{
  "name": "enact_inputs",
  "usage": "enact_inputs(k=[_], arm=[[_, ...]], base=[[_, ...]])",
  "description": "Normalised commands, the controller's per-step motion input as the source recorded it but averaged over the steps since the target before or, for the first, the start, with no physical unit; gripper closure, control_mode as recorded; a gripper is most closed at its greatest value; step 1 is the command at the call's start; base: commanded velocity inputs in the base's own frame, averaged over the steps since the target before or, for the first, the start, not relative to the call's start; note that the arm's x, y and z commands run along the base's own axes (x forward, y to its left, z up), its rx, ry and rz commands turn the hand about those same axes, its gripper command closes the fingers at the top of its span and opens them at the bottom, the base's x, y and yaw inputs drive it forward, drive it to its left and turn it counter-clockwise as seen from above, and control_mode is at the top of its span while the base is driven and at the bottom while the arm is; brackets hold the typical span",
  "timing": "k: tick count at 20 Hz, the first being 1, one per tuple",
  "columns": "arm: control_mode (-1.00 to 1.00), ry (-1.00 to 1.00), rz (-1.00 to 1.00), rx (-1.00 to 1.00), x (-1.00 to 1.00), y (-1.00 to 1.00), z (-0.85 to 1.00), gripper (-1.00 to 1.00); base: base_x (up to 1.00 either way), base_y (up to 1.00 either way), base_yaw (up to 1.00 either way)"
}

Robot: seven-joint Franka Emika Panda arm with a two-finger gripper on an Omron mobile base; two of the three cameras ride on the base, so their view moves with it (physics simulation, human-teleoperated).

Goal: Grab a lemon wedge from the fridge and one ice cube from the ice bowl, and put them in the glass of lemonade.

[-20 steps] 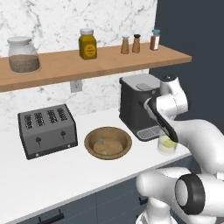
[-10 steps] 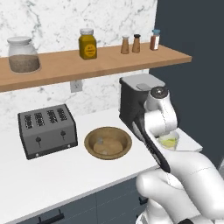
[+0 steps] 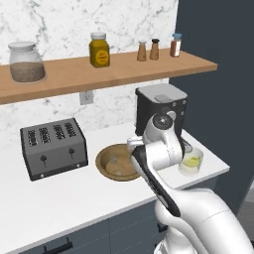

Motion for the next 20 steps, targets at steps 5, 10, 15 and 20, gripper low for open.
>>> enact_inputs(k=[5,10,15,20], arm=[[-1.00,0.08,-0.04,0.24,0.00,0.38,-0.02,-1.00],[-1.00,0.21,0.11,0.01,0.03,0.16,-0.04,-1.00],[-1.00,0.22,0.13,-0.04,0.13,0.15,-0.12,-1.00],[-1.00,0.01,0.01,-0.06,0.16,0.31,-0.33,-1.00]], base=[[0.00,0.00,0.00],[0.00,0.00,0.00],[0.00,0.00,0.00],[0.00,0.00,0.00]])
